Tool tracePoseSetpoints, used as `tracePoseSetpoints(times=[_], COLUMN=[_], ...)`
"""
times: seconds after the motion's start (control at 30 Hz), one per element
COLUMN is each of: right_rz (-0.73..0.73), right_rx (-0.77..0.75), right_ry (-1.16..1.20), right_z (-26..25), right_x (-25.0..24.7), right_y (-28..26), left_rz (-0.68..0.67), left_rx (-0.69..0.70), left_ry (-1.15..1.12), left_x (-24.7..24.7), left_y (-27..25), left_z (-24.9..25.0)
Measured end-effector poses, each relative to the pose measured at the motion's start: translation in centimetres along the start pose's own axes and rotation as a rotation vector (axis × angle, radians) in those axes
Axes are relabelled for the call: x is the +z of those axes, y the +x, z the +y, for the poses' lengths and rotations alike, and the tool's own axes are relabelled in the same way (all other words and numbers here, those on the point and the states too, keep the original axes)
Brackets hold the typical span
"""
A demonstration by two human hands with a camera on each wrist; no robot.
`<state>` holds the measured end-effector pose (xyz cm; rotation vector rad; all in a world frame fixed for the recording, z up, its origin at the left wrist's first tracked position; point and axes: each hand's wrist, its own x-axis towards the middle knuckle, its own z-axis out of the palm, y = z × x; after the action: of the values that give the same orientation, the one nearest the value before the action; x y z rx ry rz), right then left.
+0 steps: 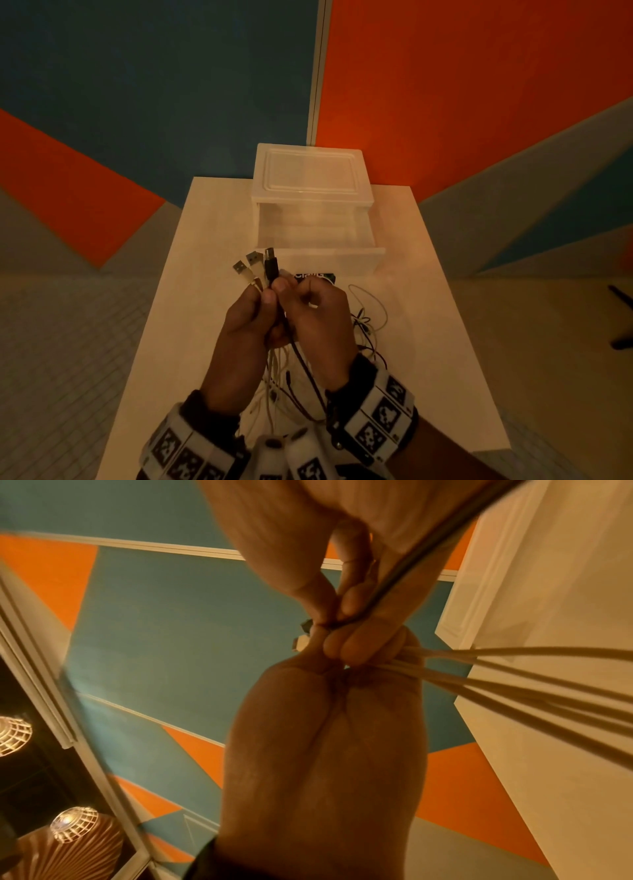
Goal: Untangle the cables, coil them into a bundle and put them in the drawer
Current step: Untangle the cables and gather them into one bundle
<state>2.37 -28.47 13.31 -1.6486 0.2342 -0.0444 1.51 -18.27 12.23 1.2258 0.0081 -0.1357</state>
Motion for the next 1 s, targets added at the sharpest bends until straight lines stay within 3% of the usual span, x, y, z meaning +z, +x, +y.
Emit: tracePoseSetpoints(times=[0.17, 0.27, 0.37, 0.47, 0.6, 0.7, 0.73, 0.8, 0.9, 1.0], right_rz=[-0.108, -0.299, -0.549, -0.773, -0.814, -0.877, -0.946, -1.078, -1.074, -0.978], right_rx=[0.011, -0.039, -0.02, 0.116, 0.424, 0.5, 0.504, 0.471, 0.365, 0.124], right_ry=[0.018, 0.032, -0.066, -0.035, -0.057, -0.349, -0.474, -0.673, -0.868, -0.67], right_z=[0.5, 0.8, 2.4, 5.3, 10.1, 14.1, 15.2, 15.3, 13.8, 10.2], right_x=[-0.2, -1.5, -3.7, -6.6, -10.9, -13.9, -14.7, -15.1, -14.1, -9.8], right_y=[-0.2, -0.4, -0.7, -1.6, -3.5, -5.8, -6.2, -6.2, -4.2, -2.8], left_rz=[0.051, 0.093, 0.133, 0.087, 0.039, -0.089, -0.147, -0.144, -0.143, -0.154], left_rx=[-0.001, 0.081, 0.071, 0.06, 0.099, 0.068, 0.048, -0.009, -0.175, -0.307], left_ry=[0.007, 0.0, -0.178, -0.298, -0.343, -0.512, -0.55, -0.417, -0.322, -0.318], left_x=[-0.1, -0.6, -2.6, -4.8, -6.5, -8.0, -8.0, -7.3, -5.6, -5.3], left_y=[-0.1, 0.4, 1.5, 2.3, 2.3, 1.8, 1.4, 0.2, -1.6, -3.0], left_z=[-0.6, -0.2, 0.9, 2.5, 4.8, 5.7, 5.8, 5.1, 2.8, 0.3])
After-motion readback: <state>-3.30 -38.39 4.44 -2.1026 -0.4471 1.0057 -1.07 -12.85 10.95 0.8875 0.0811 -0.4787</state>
